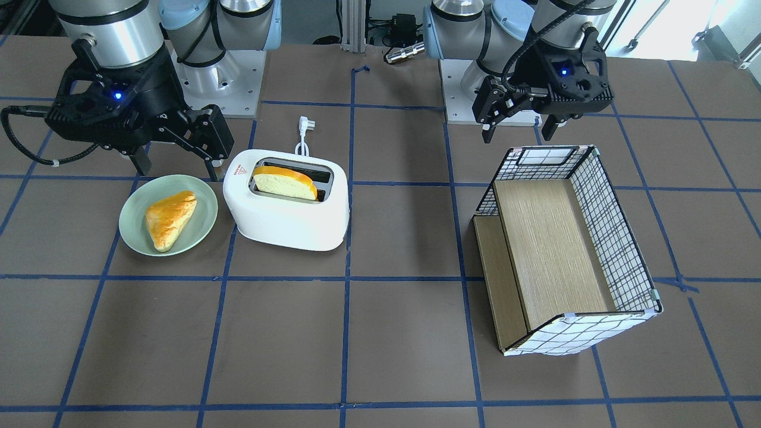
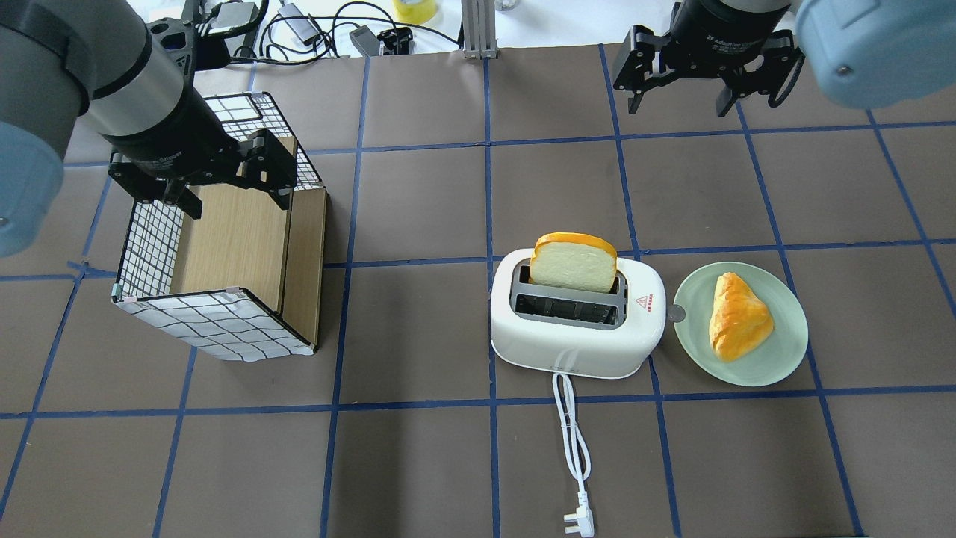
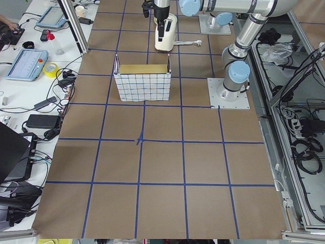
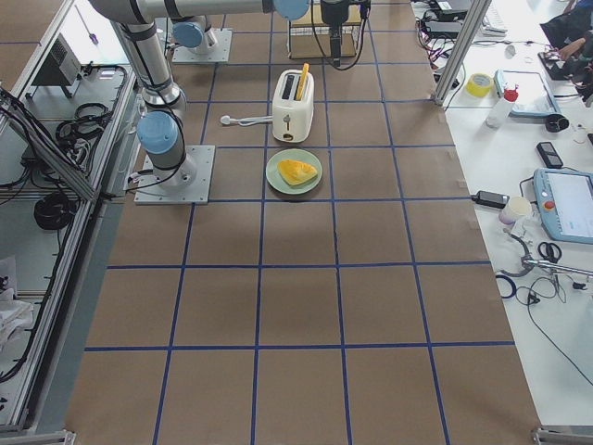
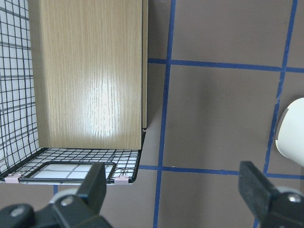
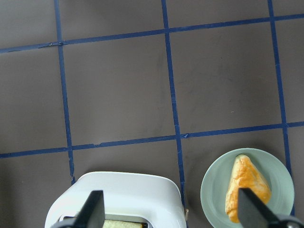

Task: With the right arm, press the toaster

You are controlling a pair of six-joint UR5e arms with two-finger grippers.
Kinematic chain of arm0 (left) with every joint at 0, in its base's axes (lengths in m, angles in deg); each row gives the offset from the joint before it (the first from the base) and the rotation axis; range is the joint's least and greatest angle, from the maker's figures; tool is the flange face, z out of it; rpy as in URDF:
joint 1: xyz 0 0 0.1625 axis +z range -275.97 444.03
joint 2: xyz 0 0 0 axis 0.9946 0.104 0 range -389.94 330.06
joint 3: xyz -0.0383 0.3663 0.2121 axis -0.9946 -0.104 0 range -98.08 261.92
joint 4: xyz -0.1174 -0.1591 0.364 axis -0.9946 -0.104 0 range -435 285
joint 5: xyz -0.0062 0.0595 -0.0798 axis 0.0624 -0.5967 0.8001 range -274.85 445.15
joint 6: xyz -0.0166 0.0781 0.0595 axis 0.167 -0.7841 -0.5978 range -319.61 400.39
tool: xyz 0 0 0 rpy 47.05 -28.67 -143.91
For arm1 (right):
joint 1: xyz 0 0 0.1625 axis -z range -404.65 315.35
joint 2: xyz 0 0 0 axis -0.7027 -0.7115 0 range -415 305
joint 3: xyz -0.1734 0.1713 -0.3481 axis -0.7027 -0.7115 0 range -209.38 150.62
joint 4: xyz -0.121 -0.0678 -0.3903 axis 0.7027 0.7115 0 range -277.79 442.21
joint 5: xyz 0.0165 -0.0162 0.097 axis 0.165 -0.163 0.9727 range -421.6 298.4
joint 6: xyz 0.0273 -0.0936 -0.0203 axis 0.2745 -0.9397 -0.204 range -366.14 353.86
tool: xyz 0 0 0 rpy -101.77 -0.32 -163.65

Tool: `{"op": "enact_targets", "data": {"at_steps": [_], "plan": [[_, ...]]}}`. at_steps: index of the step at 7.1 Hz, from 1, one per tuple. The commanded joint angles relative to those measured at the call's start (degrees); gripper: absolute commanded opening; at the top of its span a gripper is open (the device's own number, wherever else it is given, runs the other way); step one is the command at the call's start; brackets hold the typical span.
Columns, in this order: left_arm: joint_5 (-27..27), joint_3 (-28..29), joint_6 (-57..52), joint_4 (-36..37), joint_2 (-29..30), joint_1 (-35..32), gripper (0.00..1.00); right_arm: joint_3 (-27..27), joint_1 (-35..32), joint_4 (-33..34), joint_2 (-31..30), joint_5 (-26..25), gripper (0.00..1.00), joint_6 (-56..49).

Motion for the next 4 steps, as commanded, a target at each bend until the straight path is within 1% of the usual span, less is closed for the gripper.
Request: {"op": "enact_targets", "data": {"at_steps": [1,4], "plan": [[0.00,0.00,0.00,0.00,0.00,0.00,1.00,0.00,0.00,-0.01,0.00,-0.19,1.00,0.01],[0.00,0.00,0.00,0.00,0.00,0.00,1.00,0.87,0.26,-1.85,-0.18,-0.63,1.00,-0.43]]}}
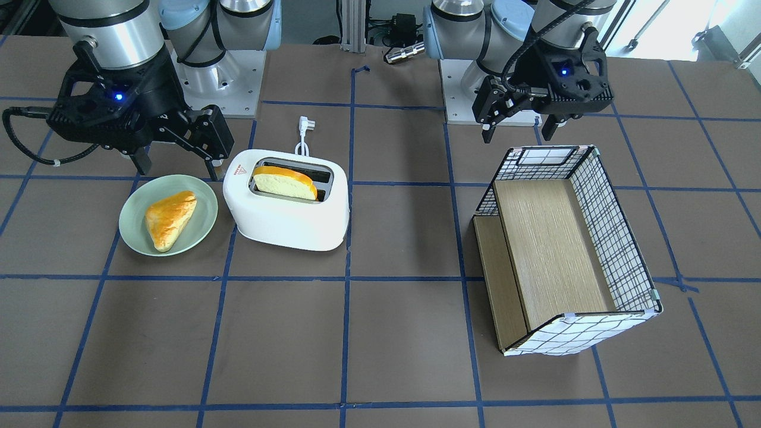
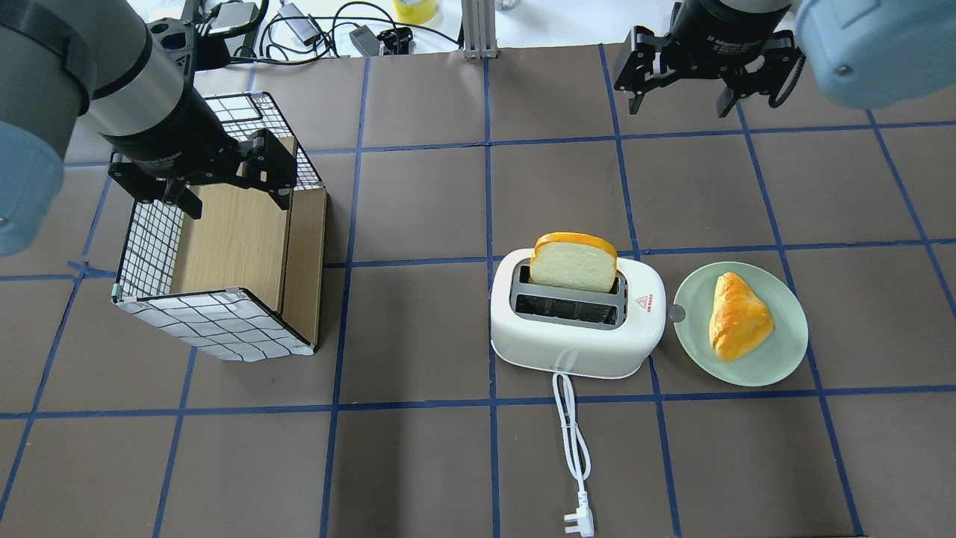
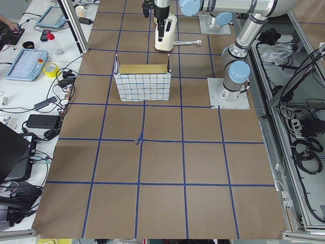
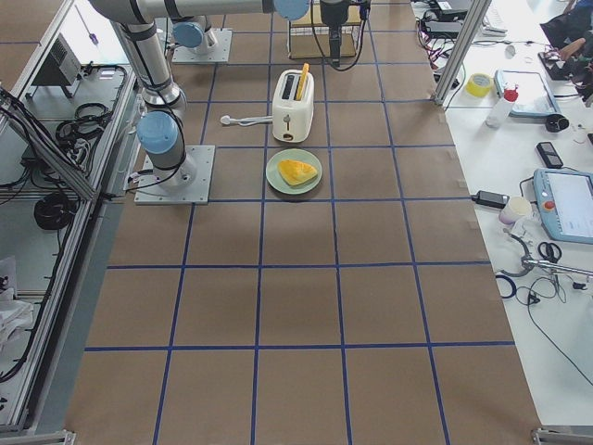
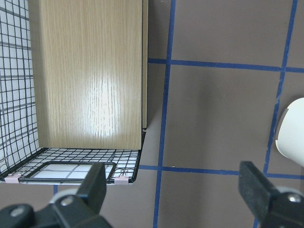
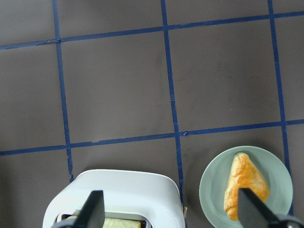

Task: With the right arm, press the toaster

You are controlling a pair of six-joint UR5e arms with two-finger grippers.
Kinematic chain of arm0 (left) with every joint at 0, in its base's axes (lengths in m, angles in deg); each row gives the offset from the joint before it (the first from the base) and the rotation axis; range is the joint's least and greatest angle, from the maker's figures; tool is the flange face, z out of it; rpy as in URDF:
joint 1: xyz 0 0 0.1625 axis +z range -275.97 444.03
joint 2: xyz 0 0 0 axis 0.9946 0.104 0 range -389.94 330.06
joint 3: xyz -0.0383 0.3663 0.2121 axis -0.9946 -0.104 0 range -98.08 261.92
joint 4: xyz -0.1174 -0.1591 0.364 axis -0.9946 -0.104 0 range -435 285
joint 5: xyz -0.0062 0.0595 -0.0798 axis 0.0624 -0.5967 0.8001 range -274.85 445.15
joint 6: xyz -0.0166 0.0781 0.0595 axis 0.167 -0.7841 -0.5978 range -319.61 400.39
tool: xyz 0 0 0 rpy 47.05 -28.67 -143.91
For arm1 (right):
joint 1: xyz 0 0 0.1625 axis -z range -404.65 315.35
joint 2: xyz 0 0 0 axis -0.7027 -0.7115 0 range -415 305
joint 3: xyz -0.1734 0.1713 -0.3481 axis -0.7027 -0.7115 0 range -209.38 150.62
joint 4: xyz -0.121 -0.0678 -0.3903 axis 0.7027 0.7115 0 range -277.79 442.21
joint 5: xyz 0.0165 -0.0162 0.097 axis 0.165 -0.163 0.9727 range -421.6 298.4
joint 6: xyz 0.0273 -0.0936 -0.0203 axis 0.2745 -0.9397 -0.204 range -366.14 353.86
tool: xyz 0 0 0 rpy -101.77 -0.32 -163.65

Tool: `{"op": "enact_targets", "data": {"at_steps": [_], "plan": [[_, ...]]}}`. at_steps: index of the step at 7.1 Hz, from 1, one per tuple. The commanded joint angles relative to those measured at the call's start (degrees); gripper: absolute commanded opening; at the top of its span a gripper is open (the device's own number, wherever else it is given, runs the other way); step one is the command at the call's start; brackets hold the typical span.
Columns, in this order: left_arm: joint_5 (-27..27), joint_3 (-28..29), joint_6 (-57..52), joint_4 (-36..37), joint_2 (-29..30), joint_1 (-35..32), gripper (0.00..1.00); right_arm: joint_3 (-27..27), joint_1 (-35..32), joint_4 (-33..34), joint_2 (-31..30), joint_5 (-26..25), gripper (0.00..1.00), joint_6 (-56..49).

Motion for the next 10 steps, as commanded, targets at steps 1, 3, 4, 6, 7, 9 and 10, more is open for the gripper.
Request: {"op": "enact_targets", "data": {"at_steps": [1,3,4,6,7,9,10], "plan": [[0.00,0.00,0.00,0.00,0.00,0.00,1.00,1.03,0.77,-2.70,0.06,-0.39,1.00,-0.57],[0.00,0.00,0.00,0.00,0.00,0.00,1.00,1.21,3.22,-5.60,0.23,-0.39,0.91,-6.16],[0.00,0.00,0.00,0.00,0.00,0.00,1.00,3.13,7.42,-7.88,0.15,0.05,0.61,-7.67],[0.00,0.00,0.00,0.00,0.00,0.00,1.00,7.87,8.77,-9.74,-0.12,0.40,0.00,-7.16],[0.00,0.00,0.00,0.00,0.00,0.00,1.00,9.46,9.12,-10.10,-0.03,1.97,0.00,-7.60],[0.00,0.00,0.00,0.00,0.00,0.00,1.00,12.53,15.50,-12.90,-0.12,12.83,0.00,-14.05],[-0.09,0.00,0.00,0.00,0.00,0.00,1.00,15.42,17.81,-13.00,-0.20,16.54,0.00,-17.85]]}}
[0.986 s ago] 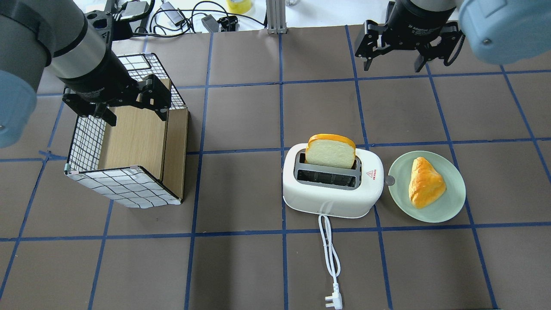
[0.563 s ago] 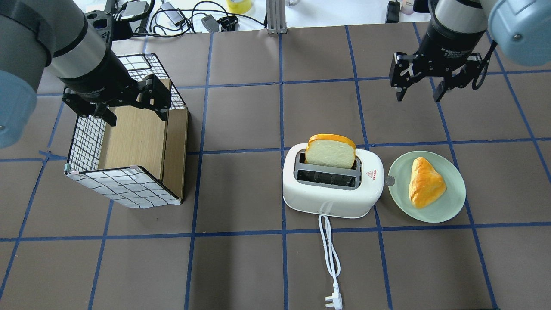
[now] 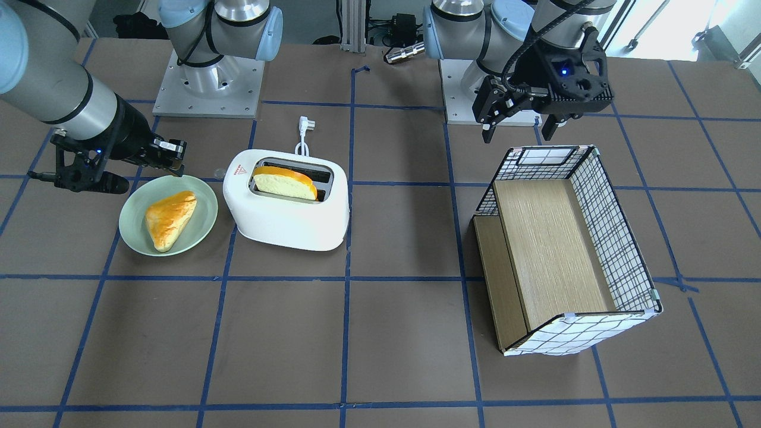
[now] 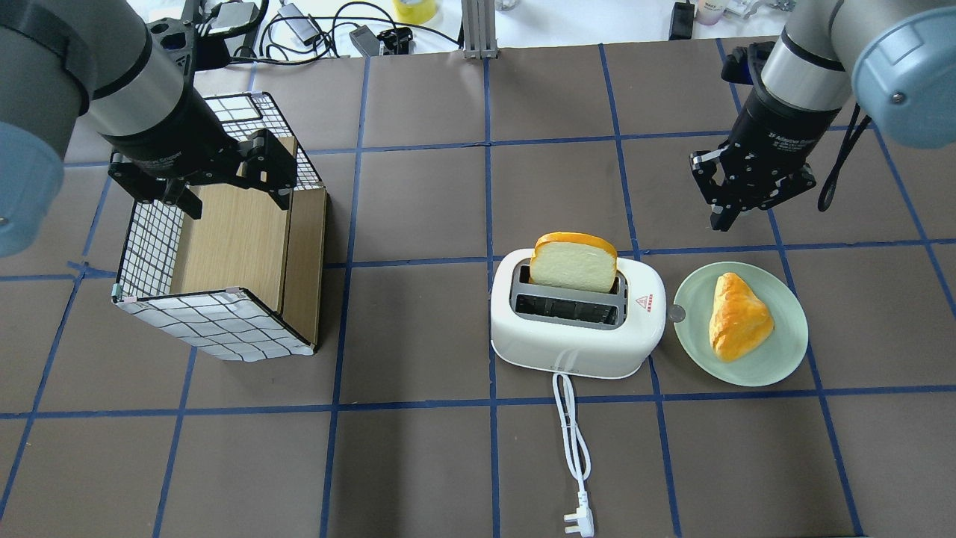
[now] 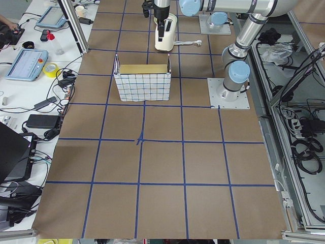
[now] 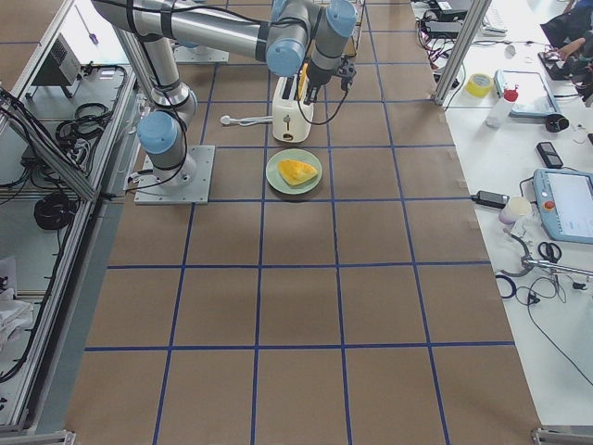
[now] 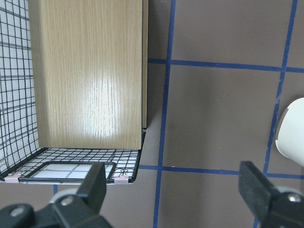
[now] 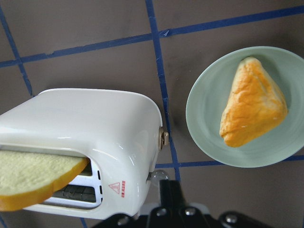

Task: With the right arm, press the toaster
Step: 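Move the right gripper down to the toaster's lever side, then lower the right gripper onto the toaster lever, pressing it down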

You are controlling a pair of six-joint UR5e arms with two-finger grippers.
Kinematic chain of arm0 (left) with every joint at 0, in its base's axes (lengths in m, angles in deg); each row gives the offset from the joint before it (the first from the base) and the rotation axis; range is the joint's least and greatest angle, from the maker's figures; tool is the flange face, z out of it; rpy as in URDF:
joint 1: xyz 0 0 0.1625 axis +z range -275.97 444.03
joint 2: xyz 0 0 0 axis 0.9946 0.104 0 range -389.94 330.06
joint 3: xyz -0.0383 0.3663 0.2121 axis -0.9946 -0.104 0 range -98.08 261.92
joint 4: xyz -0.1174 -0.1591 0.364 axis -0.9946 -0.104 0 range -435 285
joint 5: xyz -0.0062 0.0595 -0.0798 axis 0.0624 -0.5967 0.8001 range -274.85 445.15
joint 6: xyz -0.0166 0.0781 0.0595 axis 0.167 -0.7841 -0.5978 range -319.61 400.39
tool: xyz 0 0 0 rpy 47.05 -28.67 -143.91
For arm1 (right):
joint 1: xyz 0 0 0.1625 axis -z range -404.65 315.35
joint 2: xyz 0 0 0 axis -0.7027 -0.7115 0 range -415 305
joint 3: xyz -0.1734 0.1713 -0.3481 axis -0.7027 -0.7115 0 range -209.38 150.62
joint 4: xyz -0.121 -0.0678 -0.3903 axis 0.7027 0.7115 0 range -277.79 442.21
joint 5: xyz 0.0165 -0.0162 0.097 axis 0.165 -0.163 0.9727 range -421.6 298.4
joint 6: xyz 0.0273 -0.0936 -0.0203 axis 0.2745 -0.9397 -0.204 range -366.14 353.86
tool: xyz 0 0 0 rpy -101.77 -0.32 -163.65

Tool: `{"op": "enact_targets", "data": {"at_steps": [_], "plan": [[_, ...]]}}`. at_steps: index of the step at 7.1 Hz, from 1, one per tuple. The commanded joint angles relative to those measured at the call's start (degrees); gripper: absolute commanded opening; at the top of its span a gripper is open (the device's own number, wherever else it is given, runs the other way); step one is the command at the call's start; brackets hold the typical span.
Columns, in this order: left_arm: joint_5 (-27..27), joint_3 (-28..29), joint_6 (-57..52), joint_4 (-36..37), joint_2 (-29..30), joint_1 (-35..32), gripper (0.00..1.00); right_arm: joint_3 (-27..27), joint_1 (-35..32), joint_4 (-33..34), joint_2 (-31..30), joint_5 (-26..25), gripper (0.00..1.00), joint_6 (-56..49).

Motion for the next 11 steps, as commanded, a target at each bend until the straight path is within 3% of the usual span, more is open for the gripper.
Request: {"op": "enact_targets", "data": {"at_steps": [1,5,11], "plan": [[-0.07,0.00,0.00,0.00,0.00,0.00,1.00,5.98,3.60,-0.72,-0.17,10.25,0.00,-6.77],[0.02,0.00,0.00,0.00,0.00,0.00,1.00,15.75,9.14,-0.28,0.27,18.55,0.00,-17.16],[0.02,0.00,0.00,0.00,0.00,0.00,1.00,15.94,9.23,0.25,0.36,18.48,0.00,-17.16]]}}
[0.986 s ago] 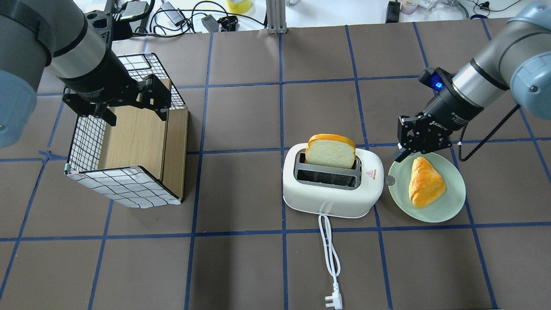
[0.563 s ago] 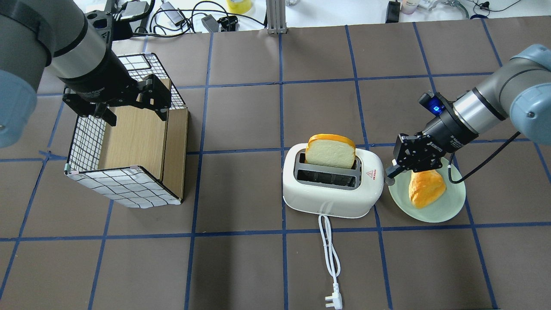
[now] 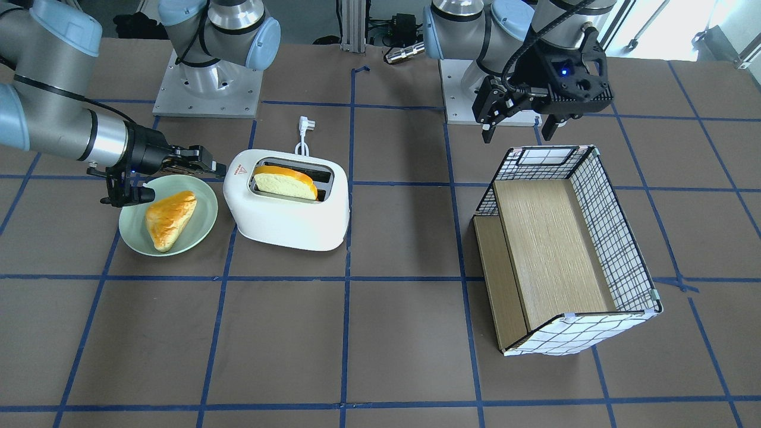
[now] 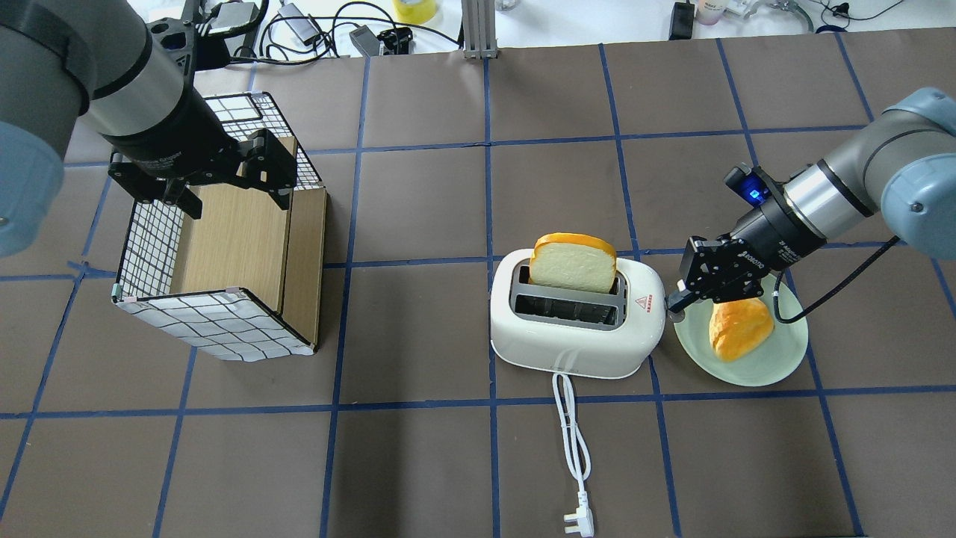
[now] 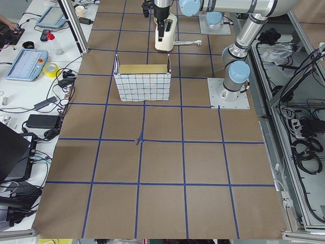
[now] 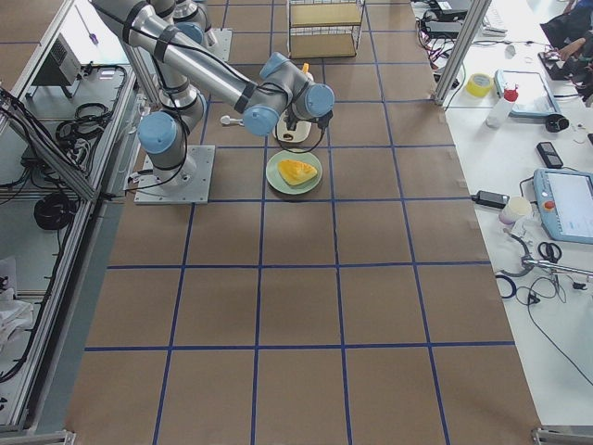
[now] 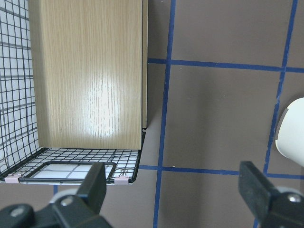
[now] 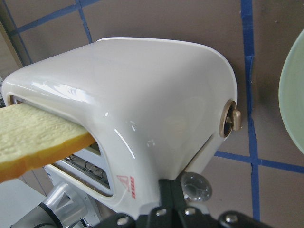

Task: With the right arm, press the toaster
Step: 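Lower the right gripper onto the toaster lever, pressing it down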

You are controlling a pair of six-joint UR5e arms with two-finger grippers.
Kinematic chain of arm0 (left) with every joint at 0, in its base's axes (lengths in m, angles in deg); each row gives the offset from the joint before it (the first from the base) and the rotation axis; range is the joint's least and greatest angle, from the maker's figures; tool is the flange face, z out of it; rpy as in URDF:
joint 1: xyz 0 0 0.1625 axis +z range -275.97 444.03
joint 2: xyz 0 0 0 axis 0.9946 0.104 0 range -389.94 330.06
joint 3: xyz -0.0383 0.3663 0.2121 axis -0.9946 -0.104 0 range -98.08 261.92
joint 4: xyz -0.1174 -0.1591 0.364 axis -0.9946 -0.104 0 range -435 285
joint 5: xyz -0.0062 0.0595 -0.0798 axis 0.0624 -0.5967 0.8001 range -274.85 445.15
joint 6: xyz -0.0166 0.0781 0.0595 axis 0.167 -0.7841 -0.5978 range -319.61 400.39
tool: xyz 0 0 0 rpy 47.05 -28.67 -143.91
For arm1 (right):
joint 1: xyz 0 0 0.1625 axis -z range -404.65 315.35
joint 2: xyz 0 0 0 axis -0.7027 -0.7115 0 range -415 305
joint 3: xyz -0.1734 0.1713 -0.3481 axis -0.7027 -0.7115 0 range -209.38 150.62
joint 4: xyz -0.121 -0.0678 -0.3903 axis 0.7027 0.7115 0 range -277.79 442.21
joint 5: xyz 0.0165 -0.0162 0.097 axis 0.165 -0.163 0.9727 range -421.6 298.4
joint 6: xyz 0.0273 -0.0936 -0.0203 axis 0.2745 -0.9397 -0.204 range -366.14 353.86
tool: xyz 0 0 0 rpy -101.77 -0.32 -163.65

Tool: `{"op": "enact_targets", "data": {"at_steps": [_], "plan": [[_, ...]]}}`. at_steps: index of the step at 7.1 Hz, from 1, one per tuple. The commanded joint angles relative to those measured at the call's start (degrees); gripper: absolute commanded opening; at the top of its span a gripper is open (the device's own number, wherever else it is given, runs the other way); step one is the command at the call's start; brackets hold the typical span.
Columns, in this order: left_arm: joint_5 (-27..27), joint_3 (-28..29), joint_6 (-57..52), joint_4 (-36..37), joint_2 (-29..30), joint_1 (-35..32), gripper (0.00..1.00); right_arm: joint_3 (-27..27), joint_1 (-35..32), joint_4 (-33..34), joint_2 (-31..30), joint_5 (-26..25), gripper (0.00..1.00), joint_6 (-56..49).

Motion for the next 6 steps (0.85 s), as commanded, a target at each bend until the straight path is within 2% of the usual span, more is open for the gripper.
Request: {"op": "enact_targets", "data": {"at_steps": [1,6], "plan": [[0.00,0.00,0.00,0.00,0.00,0.00,1.00,0.10,0.00,-0.03,0.00,-0.03,0.00,0.14],[0.00,0.00,0.00,0.00,0.00,0.00,1.00,0.36,0.00,0.32,0.53,-0.11,0.00,0.05]]}}
